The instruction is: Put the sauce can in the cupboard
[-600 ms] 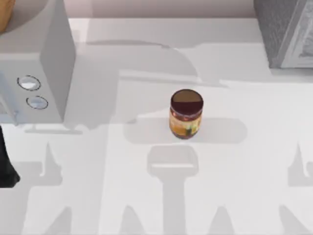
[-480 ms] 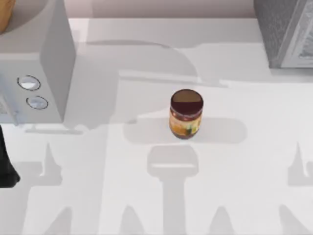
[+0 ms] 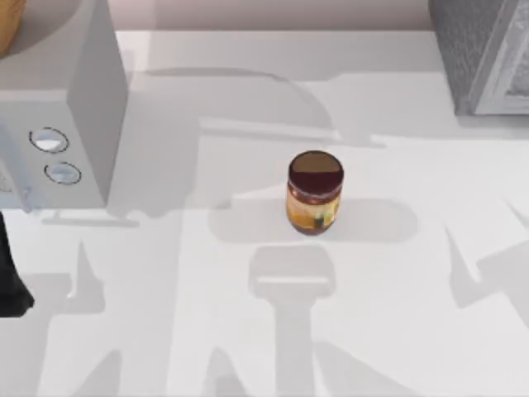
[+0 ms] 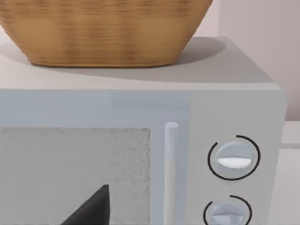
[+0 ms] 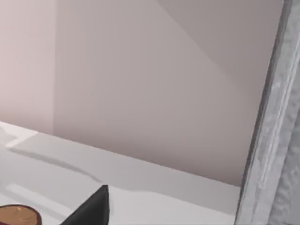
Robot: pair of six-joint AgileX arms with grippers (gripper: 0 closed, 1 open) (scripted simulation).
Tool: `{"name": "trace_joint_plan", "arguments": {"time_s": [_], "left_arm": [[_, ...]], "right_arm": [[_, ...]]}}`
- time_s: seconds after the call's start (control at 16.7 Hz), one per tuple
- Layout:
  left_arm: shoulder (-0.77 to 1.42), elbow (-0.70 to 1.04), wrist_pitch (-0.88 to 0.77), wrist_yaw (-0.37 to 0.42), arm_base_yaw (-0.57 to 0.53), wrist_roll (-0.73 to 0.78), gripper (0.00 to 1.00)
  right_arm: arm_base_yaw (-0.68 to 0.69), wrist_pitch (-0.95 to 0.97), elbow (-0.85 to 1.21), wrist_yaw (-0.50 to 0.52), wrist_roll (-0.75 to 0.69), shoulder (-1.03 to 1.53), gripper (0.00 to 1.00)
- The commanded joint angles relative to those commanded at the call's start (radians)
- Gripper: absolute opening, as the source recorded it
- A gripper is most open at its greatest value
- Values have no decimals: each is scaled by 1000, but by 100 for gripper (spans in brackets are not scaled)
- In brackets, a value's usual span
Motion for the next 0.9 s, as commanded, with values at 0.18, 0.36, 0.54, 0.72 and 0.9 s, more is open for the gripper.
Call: {"name": "trace_joint_plan", "arguments": {"time_s": [0.18, 0.36, 0.54, 0.72, 0.9], "left_arm": [[0, 0, 0, 0, 0, 0, 100], [0, 0, 0, 0, 0, 0, 100], [0, 0, 0, 0, 0, 0, 100], [0, 0, 0, 0, 0, 0, 100], [0, 0, 0, 0, 0, 0, 100]], "right_arm": [[50, 108, 121, -177, -63, 228, 100], [85, 217, 247, -359, -119, 509, 100], [103, 316, 371, -531, -162, 823, 100], [102, 406, 493, -684, -200, 1154, 100], [90, 487, 610, -816, -240, 1477, 100]]}}
